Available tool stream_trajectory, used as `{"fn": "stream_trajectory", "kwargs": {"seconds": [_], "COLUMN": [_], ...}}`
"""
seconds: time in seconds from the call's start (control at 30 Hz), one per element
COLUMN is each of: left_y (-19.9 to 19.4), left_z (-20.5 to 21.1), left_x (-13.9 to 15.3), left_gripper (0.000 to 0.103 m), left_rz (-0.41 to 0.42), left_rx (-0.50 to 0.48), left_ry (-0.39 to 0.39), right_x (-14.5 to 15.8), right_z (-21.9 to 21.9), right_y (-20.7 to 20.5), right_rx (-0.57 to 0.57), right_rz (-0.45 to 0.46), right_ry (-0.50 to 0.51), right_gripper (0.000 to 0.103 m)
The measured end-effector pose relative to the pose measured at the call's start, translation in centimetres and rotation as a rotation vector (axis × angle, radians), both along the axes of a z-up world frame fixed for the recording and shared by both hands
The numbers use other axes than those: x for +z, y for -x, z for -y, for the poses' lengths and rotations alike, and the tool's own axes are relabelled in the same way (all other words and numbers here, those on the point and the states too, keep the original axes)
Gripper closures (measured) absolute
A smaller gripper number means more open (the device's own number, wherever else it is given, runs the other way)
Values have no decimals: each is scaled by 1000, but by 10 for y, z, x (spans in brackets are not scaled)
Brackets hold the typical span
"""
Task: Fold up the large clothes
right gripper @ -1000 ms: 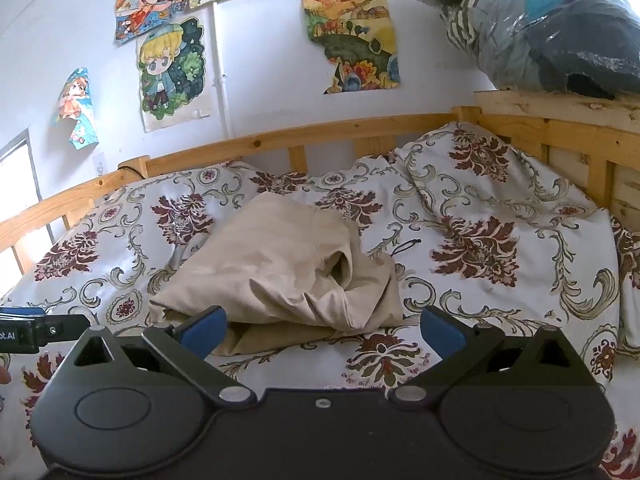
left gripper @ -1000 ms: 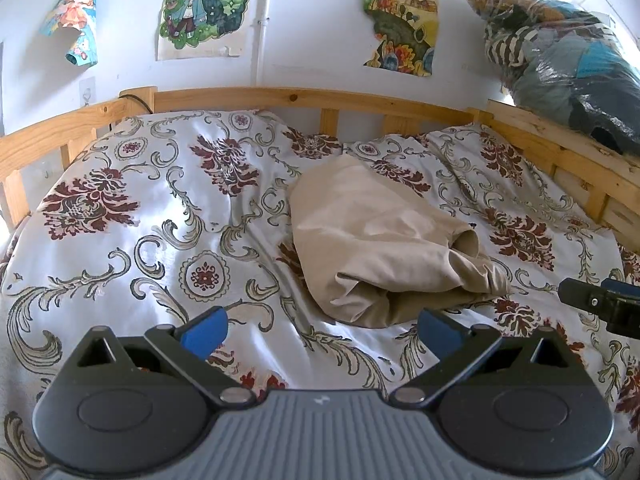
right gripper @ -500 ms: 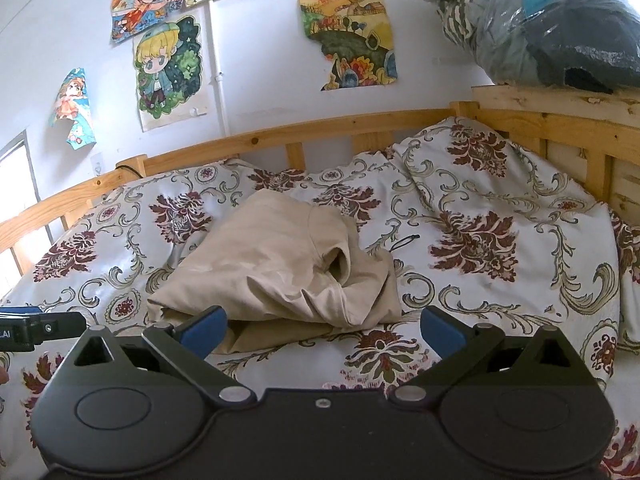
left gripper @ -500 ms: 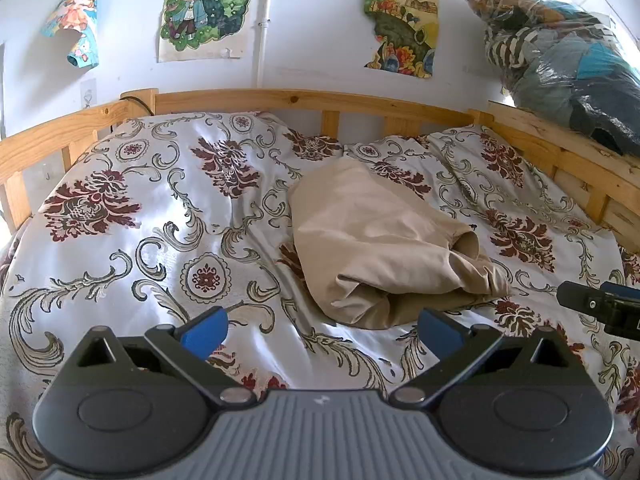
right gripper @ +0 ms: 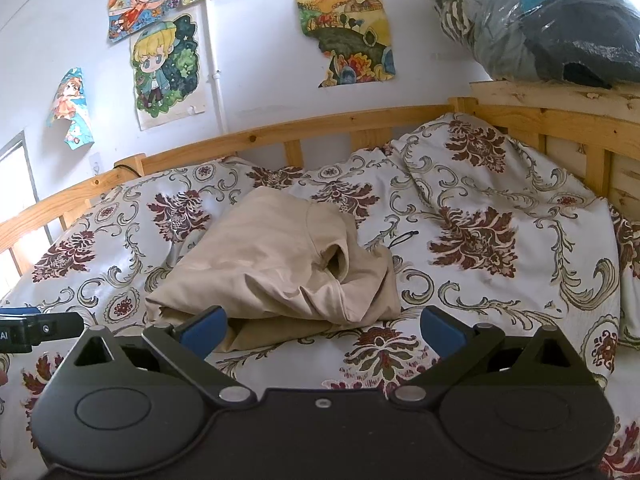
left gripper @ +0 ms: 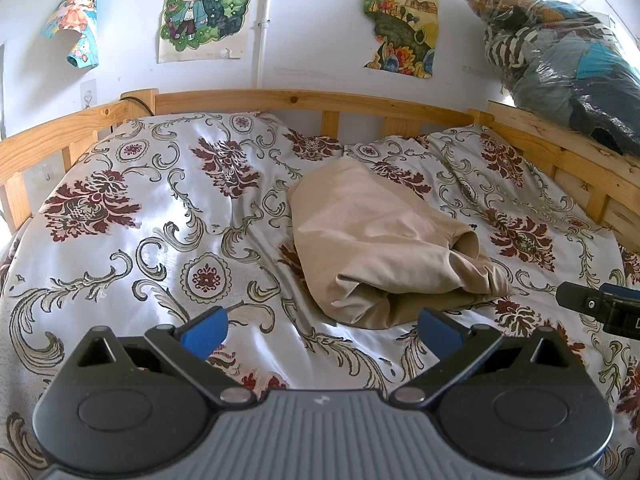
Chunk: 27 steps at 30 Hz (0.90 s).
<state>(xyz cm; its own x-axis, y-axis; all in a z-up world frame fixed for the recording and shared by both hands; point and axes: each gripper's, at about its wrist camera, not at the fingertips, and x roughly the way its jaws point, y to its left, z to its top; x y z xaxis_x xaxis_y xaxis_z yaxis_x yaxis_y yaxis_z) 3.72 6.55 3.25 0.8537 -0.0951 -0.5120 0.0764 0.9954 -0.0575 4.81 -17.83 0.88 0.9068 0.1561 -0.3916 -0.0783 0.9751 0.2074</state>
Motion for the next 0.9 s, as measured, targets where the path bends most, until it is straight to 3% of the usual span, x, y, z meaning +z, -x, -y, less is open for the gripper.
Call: {"fn": "stream_trajectory", "kwargs": {"seconds": [0.9], "left_y": [1], "left_z": [0], "left_x": [0], "left_gripper": [1], "left_rz": [1], "left_rx": [-1], "left_ry": [-3], "right_x": [-2], "right_z": [-5], "right_y": [1], "right_rx": [-5], "right_rz": [-4], "right_ry": [-4], "right_gripper": [1]}}
